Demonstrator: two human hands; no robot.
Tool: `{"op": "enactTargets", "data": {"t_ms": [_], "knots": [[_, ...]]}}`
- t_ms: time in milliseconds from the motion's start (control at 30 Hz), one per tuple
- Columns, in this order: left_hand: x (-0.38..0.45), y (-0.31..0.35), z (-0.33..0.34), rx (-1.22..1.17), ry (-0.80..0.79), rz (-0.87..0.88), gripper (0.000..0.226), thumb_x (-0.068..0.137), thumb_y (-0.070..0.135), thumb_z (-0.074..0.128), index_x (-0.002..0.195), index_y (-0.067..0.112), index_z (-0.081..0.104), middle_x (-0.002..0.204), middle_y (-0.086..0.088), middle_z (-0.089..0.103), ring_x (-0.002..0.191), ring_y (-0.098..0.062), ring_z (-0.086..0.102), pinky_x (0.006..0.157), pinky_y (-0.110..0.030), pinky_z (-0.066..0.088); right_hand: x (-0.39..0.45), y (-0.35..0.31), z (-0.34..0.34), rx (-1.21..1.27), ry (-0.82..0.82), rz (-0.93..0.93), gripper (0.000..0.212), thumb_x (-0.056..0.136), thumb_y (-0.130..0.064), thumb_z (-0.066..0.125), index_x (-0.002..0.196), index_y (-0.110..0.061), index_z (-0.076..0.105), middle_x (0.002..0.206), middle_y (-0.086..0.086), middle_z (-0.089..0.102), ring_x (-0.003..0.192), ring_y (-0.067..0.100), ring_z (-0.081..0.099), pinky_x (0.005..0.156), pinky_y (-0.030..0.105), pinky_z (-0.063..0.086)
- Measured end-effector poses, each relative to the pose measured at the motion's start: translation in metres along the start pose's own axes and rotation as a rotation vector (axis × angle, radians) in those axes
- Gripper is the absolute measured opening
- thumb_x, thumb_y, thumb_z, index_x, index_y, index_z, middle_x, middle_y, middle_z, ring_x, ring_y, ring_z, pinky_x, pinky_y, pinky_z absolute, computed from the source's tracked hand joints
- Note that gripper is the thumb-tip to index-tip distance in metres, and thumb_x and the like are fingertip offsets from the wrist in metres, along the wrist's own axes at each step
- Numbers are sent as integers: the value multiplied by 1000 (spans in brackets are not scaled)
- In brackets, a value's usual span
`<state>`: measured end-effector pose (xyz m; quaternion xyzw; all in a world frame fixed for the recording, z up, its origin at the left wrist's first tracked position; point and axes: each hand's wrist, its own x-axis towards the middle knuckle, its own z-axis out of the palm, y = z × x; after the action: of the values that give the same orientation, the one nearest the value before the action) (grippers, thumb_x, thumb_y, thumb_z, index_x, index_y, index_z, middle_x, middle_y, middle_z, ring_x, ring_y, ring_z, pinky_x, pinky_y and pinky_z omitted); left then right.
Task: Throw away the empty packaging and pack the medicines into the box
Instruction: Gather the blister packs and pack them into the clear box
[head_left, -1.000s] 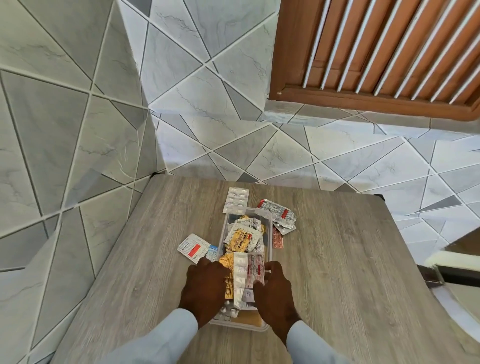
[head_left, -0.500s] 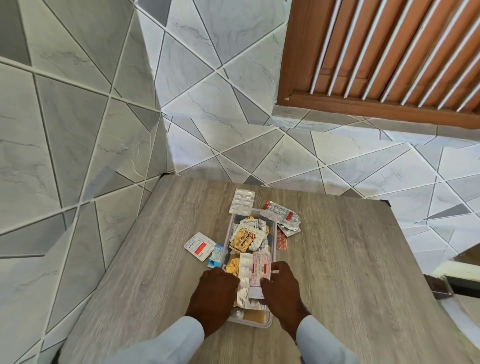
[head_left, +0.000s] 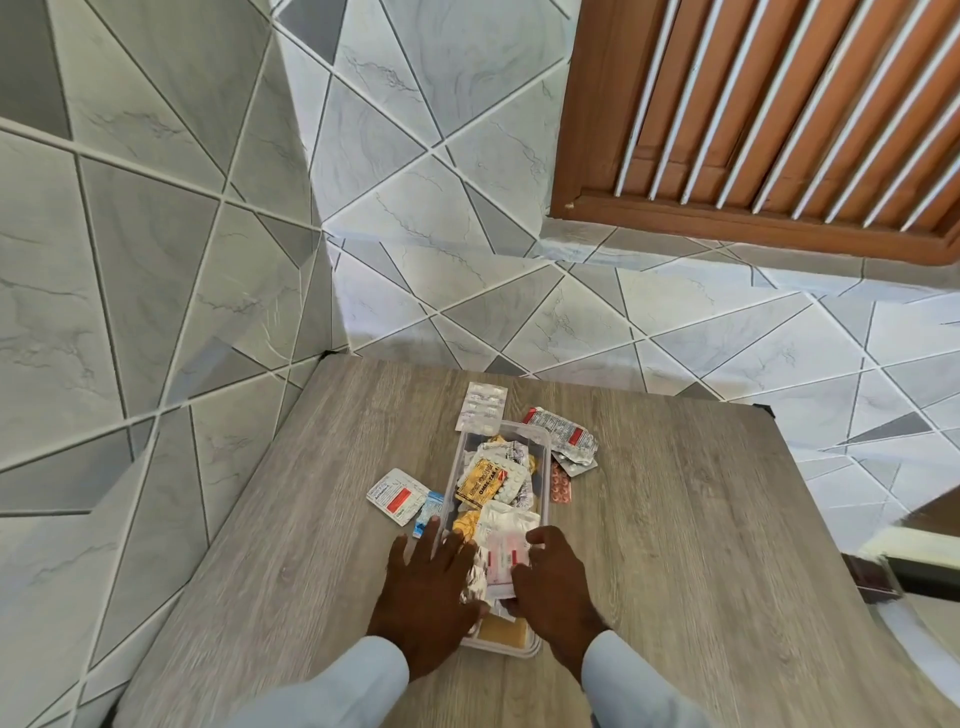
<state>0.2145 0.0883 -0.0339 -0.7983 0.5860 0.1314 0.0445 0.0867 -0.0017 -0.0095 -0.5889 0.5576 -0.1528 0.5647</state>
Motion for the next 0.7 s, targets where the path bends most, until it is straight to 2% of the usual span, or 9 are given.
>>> {"op": "enactTargets", "data": {"t_ms": [67,100,167,267,333,400,467,600,700], "knots": [[0,1,3,-30,0,-52,81,82,72,3,120,31,62,130,1,62,133,-32,43,110,-55,21,1,1,4,15,10,-8,32,90,5,51,110,-18,47,121,12,59,99,32,66,55,29,60],[0,1,2,-29,-8,-38,76,83,71,10,113,31,67,123,1,67,127,-33,50,108,-55,19,2,2,5,10,18,-18,31,90,4,52,111,-19,47,123,11,59,100,30,66,57,30,61],[-2,-1,1,-47,-38,-12,72,83,71,14,110,31,68,121,0,68,123,-35,54,107,-55,11,5,4,6,-15,2,-52,32,91,2,53,114,-20,49,126,8,60,103,28,66,64,35,63],[-2,-6,-4,-46,-14,-34,67,85,69,16,106,33,68,118,3,69,121,-30,57,105,-53,16,4,2,9,-122,-66,-135,41,90,-3,57,124,-24,46,133,4,58,113,24,62,80,40,61],[-2,-9,-6,-78,-13,-44,62,83,70,22,118,35,60,130,4,62,133,-27,45,108,-49,11,1,2,11,-248,-81,-190,46,91,-14,59,131,-25,42,137,2,56,121,23,58,96,39,54],[0,-12,-6,-139,31,-35,64,85,68,30,141,37,35,155,6,31,147,-23,11,115,-46,-4,2,4,9,-373,-31,-215,48,93,-26,57,137,-25,39,138,0,55,125,22,55,102,36,49],[4,-20,0,-167,74,-7,68,87,65,34,147,38,17,161,10,6,148,-18,-9,117,-45,-10,4,6,6,-456,23,-216,48,94,-31,53,139,-25,40,139,-1,54,127,21,52,105,36,46],[7,-33,6,-236,36,53,72,87,63,39,148,39,9,160,12,-9,141,-9,-24,116,-41,-12,9,10,6,-506,-51,-203,56,94,-29,54,146,-24,34,148,-2,43,136,18,41,113,33,33],[10,-38,15,-203,16,79,75,84,68,32,149,39,6,159,12,-16,143,-11,-25,115,-39,-15,9,10,13,-629,-56,-248,59,93,-35,54,147,-24,32,152,-3,38,139,18,36,116,33,30]]}}
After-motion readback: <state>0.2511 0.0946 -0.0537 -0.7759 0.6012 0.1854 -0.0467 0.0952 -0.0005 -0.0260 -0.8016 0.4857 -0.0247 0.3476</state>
